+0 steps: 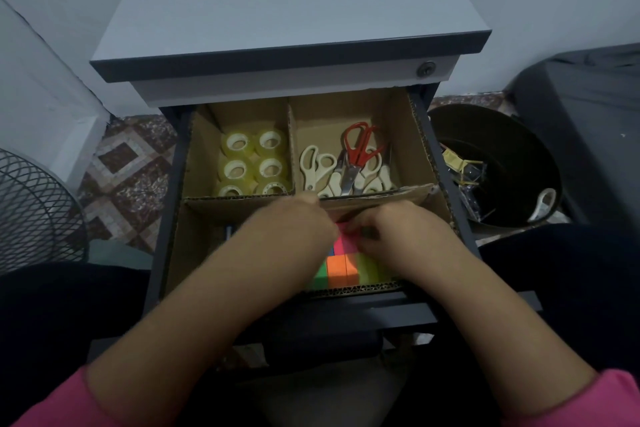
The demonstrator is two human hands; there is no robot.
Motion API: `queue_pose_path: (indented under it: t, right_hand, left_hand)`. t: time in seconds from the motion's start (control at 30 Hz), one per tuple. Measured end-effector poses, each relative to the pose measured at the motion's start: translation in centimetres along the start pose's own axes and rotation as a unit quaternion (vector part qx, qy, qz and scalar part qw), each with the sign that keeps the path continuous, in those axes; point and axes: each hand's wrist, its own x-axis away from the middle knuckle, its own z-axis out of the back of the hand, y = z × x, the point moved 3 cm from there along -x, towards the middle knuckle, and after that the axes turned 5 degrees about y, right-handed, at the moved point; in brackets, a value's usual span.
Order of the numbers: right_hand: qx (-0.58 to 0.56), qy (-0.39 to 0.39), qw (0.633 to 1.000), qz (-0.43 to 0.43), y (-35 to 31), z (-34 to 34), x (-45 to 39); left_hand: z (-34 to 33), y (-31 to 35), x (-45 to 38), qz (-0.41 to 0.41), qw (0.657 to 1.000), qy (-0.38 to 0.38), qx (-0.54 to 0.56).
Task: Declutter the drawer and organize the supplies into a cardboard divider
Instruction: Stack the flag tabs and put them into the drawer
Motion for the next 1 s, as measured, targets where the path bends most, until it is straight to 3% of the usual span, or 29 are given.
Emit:
queue_pose_path:
  t: [0.1, 0.17, 0.23, 0.33, 0.63, 0.73, 0.83, 1.0]
  right_hand:
    - [-0.005, 0.002, 1.000, 0.011, 0.0, 0.0, 0.0]
    - [-0.005, -0.026, 0.999, 0.031, -0.3, -0.3, -0.1]
    - [-0.002, -0.063, 0.997, 0.054, -0.6, -0.8, -0.2]
    - [0.019, -0.080, 0.994, 0.068, -0.7, -1.1, -0.3]
    - [0.033, -0.078, 0.993, 0.082, -0.8, -1.0, -0.2]
    - [0.026, -0.067, 0.994, 0.085, -0.8, -1.0, -0.2]
    - [0.013, -0.059, 0.995, 0.082, -0.8, -0.9, -0.2]
    - [-0.028, -0.046, 0.998, 0.038, 0.0, -0.3, -0.1]
  left_hand:
    - [2.8, -2.8, 1.1, 0.054, 0.991, 0.092, 0.083]
    - [3.4, -4.6, 1.4, 0.080, 0.963, 0.176, 0.187]
    - [2.6, -5.5, 1.1, 0.089, 0.932, 0.214, 0.280]
    - [1.1, -5.2, 0.5, 0.086, 0.917, 0.198, 0.335]
    - [0.6, -5.4, 0.3, 0.072, 0.912, 0.211, 0.346]
    - [1.4, -5.0, 0.6, 0.032, 0.912, 0.196, 0.359]
    - [1.6, -3.9, 1.1, -0.027, 0.934, 0.116, 0.337]
    - [0.4, -1.9, 1.1, -0.086, 0.978, 0.030, 0.188]
